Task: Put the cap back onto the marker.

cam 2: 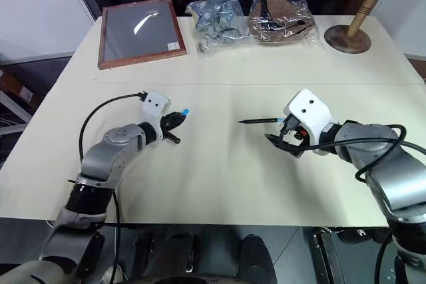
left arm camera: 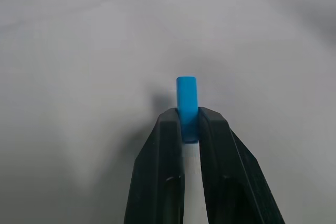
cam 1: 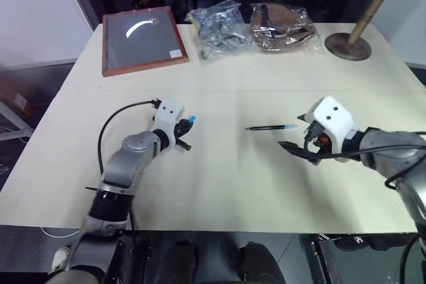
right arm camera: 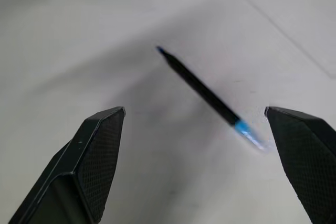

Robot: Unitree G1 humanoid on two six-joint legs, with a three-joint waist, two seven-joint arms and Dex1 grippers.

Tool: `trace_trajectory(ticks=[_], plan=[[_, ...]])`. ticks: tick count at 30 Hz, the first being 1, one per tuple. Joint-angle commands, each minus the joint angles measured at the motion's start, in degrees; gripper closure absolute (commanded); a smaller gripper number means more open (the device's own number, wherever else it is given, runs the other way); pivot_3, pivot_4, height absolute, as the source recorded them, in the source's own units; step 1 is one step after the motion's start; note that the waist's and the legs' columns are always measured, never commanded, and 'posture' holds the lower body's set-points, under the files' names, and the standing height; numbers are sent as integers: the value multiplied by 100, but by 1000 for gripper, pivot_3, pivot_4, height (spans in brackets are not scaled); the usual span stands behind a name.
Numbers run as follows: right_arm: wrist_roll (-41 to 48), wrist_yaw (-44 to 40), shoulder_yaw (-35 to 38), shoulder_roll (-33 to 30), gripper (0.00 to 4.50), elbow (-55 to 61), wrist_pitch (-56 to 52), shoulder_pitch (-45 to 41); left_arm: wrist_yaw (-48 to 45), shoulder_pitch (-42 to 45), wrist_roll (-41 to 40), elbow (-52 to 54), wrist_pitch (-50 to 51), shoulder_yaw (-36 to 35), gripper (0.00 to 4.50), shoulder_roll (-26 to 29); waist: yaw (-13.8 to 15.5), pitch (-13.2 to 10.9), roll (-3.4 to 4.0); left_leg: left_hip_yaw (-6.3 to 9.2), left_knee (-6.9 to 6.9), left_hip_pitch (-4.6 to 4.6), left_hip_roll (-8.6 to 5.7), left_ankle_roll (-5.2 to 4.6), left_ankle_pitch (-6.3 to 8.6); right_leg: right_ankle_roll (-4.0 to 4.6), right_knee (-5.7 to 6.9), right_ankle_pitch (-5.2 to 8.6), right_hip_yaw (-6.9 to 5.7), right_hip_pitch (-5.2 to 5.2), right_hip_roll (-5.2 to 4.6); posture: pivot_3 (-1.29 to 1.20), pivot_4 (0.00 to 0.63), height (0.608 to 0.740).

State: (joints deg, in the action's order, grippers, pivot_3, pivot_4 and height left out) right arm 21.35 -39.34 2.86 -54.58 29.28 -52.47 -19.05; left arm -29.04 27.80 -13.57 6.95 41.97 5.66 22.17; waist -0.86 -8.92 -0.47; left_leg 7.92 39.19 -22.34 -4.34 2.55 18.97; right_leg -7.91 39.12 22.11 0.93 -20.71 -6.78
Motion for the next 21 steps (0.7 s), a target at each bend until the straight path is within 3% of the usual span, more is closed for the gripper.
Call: trace_trajectory(ticks=[1,5,10,21], plan=[[-318,-393,-459,-155,50,-544,538,-478,-945,12,-535,820,119,-56,4446,547,-29,1,2,-2,-3,0,2,0,0,0,0,0,1,-2,0,0,150,740],[-748,-955,-1125,-167,50,-1431,1168,-1149,-1314,65,-765,1186,290,-151,4446,1042,-31,0,3,-2,-4,0,3,0,0,0,-2,0,1,-4,0,0,150,740],[-1403,-1628,-1833,178,50,-3145,2344,-2062,-1342,168,-968,1466,447,-321,4446,1285,-19,0,2,1,-1,-3,1,0,0,0,-5,0,0,-2,-1,0,150,740],[-2352,-2275,-2260,894,50,-5635,3937,-2970,-1027,-216,-1391,2347,985,-730,4446,1506,-45,0,2,2,-8,-7,3,0,0,0,-4,0,-4,-6,0,0,150,740]])
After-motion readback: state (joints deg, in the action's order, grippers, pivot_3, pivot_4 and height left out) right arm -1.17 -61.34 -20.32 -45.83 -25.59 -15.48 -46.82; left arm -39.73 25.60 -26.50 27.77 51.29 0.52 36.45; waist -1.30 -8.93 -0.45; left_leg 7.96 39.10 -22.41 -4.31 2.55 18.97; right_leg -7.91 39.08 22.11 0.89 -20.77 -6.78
